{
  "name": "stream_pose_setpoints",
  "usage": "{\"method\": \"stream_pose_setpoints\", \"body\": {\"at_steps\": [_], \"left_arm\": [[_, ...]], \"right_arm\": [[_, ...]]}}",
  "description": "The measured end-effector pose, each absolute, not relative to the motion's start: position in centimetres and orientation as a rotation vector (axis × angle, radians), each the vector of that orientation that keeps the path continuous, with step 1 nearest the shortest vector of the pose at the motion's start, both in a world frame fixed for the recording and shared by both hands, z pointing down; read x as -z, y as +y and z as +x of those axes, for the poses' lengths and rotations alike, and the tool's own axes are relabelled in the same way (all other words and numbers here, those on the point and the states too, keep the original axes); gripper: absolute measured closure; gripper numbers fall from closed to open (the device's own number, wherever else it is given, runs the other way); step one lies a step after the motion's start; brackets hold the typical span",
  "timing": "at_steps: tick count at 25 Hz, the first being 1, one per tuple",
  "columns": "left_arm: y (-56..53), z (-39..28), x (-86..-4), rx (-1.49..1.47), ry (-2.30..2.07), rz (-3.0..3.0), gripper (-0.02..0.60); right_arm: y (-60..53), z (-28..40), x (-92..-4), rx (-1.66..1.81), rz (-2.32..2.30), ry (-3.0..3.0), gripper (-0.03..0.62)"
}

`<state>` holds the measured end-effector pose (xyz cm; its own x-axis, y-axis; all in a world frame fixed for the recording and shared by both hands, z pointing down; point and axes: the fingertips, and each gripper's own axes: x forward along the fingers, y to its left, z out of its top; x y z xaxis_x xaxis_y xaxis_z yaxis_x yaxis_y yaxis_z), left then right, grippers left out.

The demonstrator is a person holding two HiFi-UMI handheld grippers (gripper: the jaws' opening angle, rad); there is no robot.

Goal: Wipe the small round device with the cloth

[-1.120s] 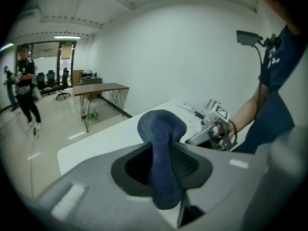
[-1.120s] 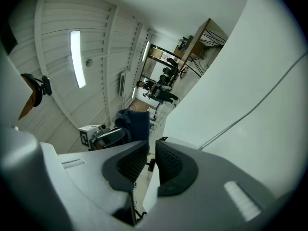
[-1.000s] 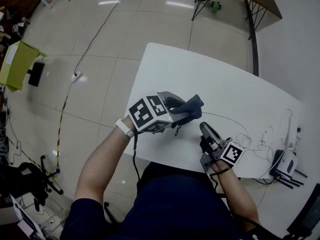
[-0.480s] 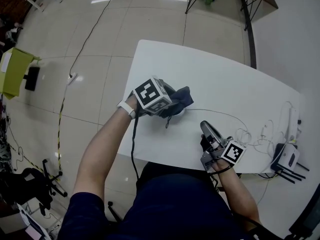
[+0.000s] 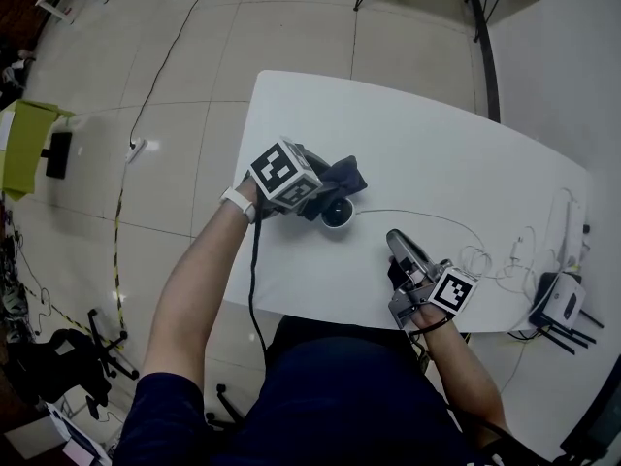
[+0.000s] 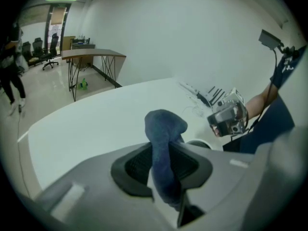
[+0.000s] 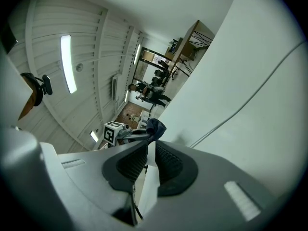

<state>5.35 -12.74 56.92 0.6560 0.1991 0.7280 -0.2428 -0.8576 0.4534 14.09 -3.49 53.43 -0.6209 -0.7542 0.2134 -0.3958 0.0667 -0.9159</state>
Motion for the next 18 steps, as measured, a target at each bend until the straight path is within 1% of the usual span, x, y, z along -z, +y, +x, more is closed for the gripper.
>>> {"method": "stream_pose_setpoints", "body": {"at_steps": [7,18], "left_arm": [[-13.2,3.9,-61.7,-1.218,-0.094,2.337,0.485],[-13.3,2.3,-63.4,-1.225,-0.396,2.248,0.483]], "right_arm": [[-4.2,14.3,-54.6,1.602,-1.196,2.058,0.537],[-3.7,13.1,-53.6,1.594,-1.145,2.1,0.539]]}}
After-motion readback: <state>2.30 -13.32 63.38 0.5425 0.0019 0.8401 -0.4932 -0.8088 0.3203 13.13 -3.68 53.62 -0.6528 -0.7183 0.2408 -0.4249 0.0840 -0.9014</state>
